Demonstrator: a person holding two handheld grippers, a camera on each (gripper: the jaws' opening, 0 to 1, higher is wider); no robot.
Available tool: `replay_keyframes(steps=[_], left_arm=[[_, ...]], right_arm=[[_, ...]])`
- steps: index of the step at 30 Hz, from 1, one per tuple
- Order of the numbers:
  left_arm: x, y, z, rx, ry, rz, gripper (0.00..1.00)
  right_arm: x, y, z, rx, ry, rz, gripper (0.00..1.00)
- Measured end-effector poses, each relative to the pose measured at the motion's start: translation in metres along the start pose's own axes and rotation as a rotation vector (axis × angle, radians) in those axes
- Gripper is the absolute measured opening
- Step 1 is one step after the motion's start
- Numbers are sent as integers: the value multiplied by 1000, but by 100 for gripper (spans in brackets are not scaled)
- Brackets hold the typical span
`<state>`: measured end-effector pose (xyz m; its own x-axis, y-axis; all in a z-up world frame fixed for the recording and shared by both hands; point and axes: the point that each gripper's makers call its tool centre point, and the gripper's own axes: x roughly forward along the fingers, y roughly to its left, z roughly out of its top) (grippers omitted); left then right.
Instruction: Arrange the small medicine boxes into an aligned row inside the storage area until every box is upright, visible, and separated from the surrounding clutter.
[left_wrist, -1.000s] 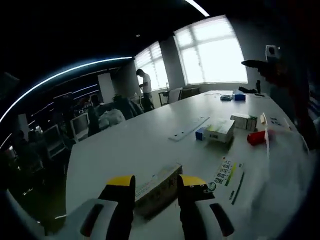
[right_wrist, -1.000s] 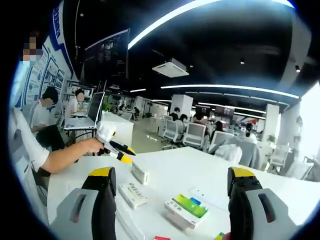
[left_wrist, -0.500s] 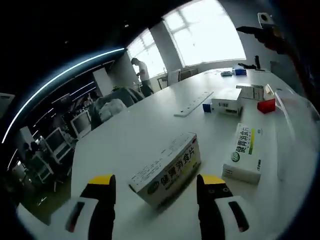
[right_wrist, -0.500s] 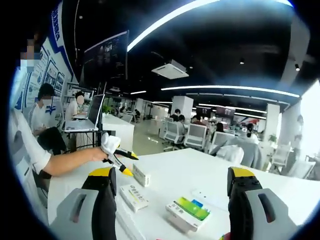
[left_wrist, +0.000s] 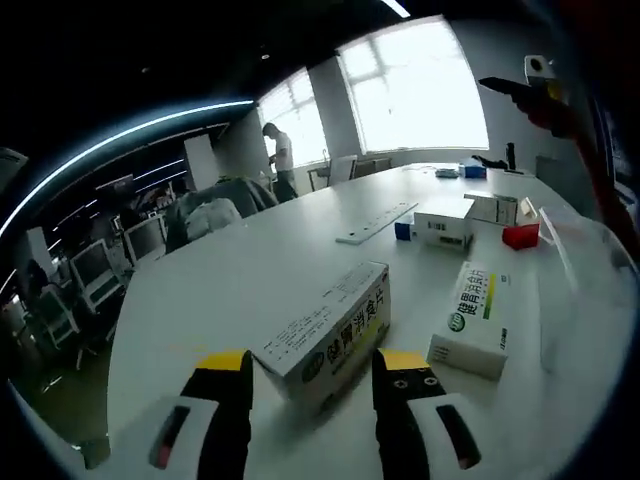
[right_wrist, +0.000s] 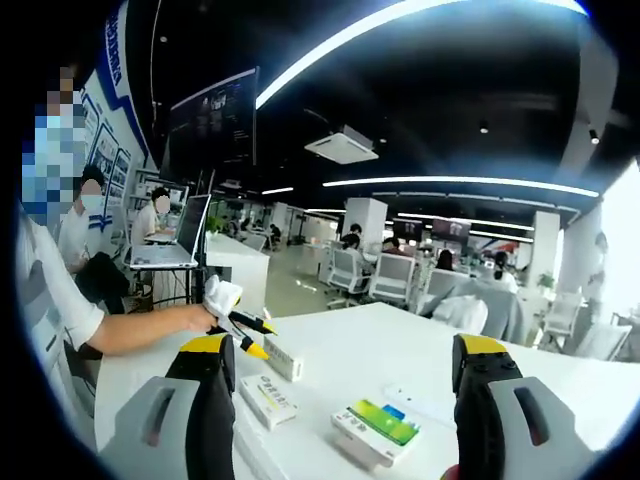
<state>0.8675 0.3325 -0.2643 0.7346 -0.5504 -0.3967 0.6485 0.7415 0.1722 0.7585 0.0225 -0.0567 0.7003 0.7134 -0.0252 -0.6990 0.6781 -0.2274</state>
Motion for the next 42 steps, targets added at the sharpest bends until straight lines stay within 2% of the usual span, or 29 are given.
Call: replay_keyframes(steps=[2, 3, 6, 9, 16, 18, 19, 20, 22, 26, 29, 37, 42], left_arm=[[-3, -1, 1, 1, -12, -22, 26], [-4, -2, 1, -3, -22, -31, 28], [4, 4, -1, -7, -20, 6, 35], [9, -6, -4, -23, -23, -33, 34], [13, -6, 0, -23, -40, -31, 26], [12, -8, 1, -96, -53, -44, 20], [12, -7, 2, -133, -55, -39, 19], [12, -2, 0, -209, -36, -12, 19], [11, -3, 1, -283, -31, -32, 18], [8, -2, 6, -279, -39, -13, 18], [2, 0, 18, -278, -67, 7, 18], [-32, 4, 81, -414, -297, -26, 17], [-48, 1, 102, -408, -346, -27, 17]], right_arm=[[0, 0, 0, -2, 1, -3, 88], [0, -1, 1, 2, -3, -2, 88], [2, 0, 1, 13, -9, 6, 88], [2, 0, 0, 7, -1, 1, 88], [0, -1, 2, 4, -6, -5, 87], [1, -1, 0, 9, -2, -5, 87], [2, -1, -1, 10, 1, -4, 87], [2, -1, -1, 10, 3, -4, 87], [3, -1, -1, 10, 4, -2, 87], [2, 0, 1, 9, -2, 0, 87], [3, 0, 2, 10, -5, 0, 87], [8, 6, 0, 23, -5, 17, 87], [9, 8, 1, 33, -13, 29, 87]])
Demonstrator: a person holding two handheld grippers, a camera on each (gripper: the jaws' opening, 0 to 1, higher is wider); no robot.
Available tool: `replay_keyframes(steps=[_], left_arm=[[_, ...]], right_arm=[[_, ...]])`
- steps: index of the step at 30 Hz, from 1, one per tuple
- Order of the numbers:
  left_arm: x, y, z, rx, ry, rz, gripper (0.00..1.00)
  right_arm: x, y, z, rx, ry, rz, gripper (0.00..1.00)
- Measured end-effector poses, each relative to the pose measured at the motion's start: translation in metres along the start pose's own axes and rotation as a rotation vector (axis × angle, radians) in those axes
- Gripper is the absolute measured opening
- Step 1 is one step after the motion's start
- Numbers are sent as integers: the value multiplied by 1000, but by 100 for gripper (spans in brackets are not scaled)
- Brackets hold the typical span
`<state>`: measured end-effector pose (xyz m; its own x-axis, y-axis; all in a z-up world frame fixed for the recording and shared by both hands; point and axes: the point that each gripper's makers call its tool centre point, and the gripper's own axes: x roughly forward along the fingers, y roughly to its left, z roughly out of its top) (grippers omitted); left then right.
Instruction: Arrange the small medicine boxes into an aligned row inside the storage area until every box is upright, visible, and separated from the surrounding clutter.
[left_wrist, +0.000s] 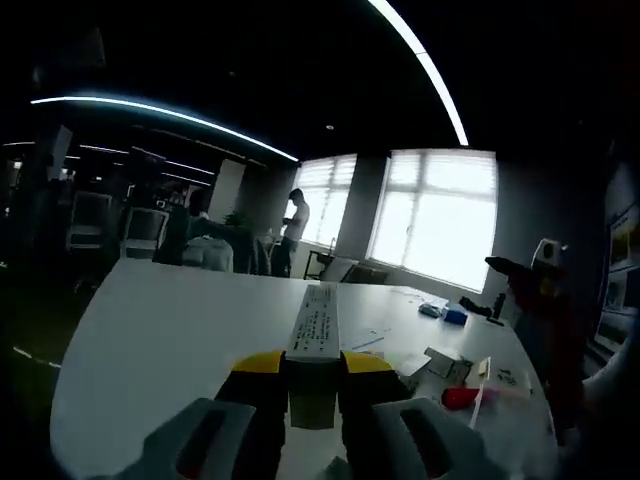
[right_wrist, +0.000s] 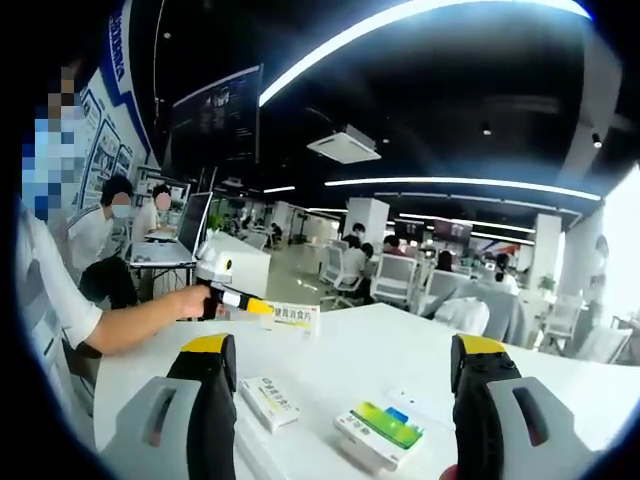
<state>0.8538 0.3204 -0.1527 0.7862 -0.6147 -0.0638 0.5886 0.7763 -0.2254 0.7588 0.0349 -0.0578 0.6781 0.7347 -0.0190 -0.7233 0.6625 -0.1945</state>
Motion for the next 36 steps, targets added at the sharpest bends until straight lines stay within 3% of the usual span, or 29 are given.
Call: replay_keyframes(steps=[6, 17, 24, 28, 36], left_arm=[[-1, -16, 10, 27, -24, -16, 17], [0, -40, 27, -43, -74, -92, 17], [-4, -56, 43, -86, -130, -146, 17], [-9, -66, 57, -164, -191, -210, 17], [-15, -76, 63, -207, -222, -239, 17]], right_arm=[[3, 2, 2, 12, -11, 12, 87], [13, 8, -1, 58, -21, 41, 87], [17, 10, 4, 119, -57, 67, 87], [20, 14, 3, 125, -58, 79, 87], [31, 24, 2, 153, -58, 117, 86]])
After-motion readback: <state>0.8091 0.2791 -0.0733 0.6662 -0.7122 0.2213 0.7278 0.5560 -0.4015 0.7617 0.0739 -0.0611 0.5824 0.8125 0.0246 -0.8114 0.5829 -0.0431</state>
